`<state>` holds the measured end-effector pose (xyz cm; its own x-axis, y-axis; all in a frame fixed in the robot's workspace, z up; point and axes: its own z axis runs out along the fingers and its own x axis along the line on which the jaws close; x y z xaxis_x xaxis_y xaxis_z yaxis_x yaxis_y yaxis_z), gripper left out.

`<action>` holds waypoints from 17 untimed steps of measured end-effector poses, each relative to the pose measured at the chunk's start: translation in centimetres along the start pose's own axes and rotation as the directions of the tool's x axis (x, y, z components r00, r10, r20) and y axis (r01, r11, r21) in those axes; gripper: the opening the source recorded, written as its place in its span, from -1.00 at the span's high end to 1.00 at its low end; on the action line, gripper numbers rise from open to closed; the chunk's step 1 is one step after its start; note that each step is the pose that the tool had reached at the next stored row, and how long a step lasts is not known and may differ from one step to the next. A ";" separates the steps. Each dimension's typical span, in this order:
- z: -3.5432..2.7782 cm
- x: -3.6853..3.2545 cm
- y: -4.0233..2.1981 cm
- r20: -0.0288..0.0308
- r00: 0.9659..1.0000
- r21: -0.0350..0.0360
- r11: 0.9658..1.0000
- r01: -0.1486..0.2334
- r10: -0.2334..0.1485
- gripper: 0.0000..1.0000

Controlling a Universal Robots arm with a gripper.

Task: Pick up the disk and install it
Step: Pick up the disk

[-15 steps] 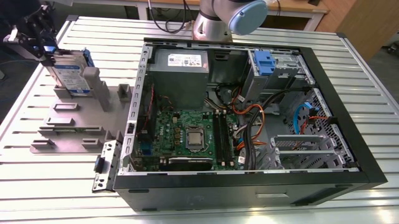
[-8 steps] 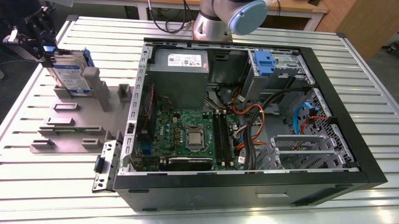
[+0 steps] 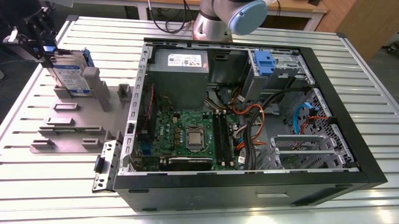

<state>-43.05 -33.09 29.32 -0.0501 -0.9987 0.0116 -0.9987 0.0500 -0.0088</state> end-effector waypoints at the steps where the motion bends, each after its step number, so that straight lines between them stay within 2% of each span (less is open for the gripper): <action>1: 0.00 0.00 0.00 0.000 1.000 0.000 1.000 0.000 0.000 0.01; 4: 0.03 0.00 0.00 0.000 1.000 0.000 1.000 0.000 0.000 0.03; 5: 0.03 0.00 0.00 0.000 1.000 0.000 1.000 0.000 0.000 0.18; 17: 0.09 0.00 0.00 -0.001 1.000 0.000 1.000 0.000 0.000 0.21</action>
<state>-43.05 -33.09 29.23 -0.0502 -0.9987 0.0131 -0.9987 0.0501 -0.0087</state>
